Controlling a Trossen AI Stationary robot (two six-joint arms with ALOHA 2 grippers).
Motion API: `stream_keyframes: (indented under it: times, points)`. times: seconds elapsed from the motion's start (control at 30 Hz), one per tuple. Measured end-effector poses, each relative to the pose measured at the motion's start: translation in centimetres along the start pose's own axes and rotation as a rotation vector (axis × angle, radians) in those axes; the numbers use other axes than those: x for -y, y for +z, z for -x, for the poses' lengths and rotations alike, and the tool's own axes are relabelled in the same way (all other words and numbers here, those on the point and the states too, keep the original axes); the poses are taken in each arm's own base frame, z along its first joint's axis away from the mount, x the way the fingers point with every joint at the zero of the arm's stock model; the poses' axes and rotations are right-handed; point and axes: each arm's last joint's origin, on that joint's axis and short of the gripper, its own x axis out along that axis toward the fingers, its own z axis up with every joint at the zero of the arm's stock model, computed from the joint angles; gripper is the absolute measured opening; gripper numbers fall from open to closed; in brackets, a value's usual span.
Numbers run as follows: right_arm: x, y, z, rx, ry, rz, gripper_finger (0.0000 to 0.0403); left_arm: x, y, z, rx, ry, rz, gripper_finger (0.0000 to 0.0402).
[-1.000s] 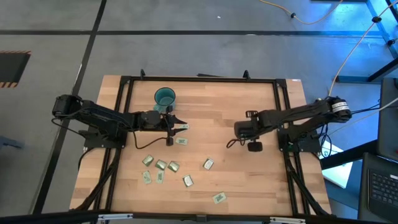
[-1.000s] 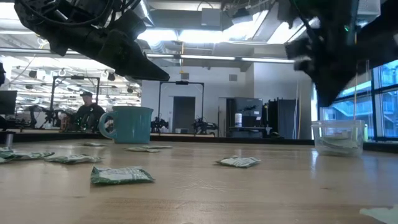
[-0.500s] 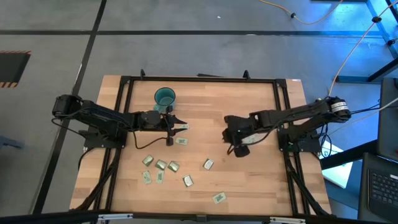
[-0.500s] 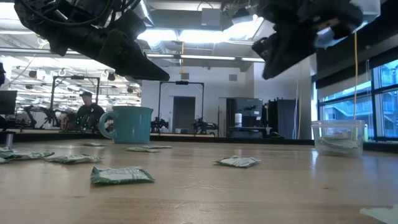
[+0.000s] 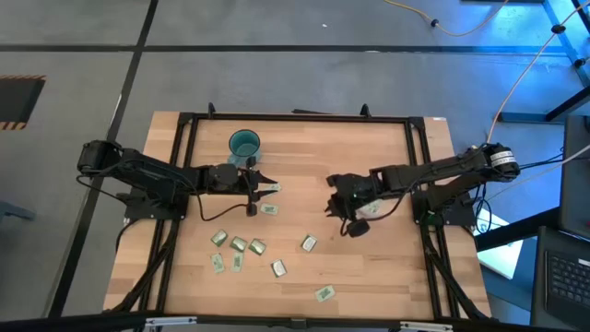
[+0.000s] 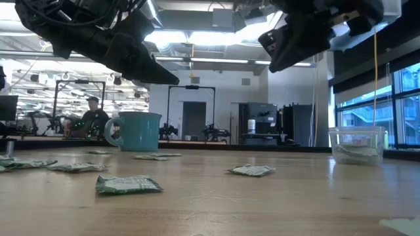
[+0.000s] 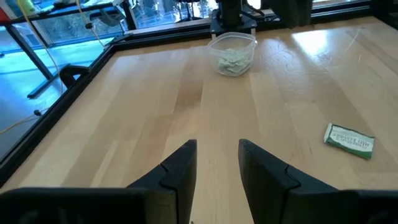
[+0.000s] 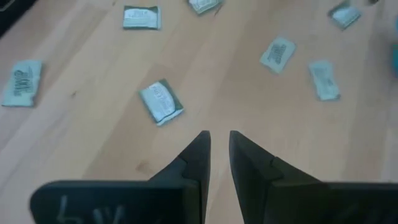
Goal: Pick and place Stevia / Truvia into bins
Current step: Put the stevia packet into the transparent bin
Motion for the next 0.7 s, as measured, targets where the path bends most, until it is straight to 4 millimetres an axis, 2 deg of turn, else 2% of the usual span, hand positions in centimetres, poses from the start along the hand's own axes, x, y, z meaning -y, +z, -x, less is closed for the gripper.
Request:
stream_keyframes:
  times: [0.37, 0.57, 0.7]
  points:
    - [3.7, -1.2, 0.5, 0.000, -0.099, -0.044, 0.0064, 0.0, 0.0, 0.0, -0.002, 0.009, 0.005, 0.0114]
    - [4.2, -2.2, 0.7, -0.072, -0.091, -0.104, 0.0064, 0.0, 0.0, 0.0, -0.002, 0.010, 0.007, 0.0114]
    - [4.2, -2.4, 0.7, -0.093, -0.082, -0.074, 0.0064, 0.0, 0.0, 0.0, -0.001, 0.001, 0.007, 0.0114]
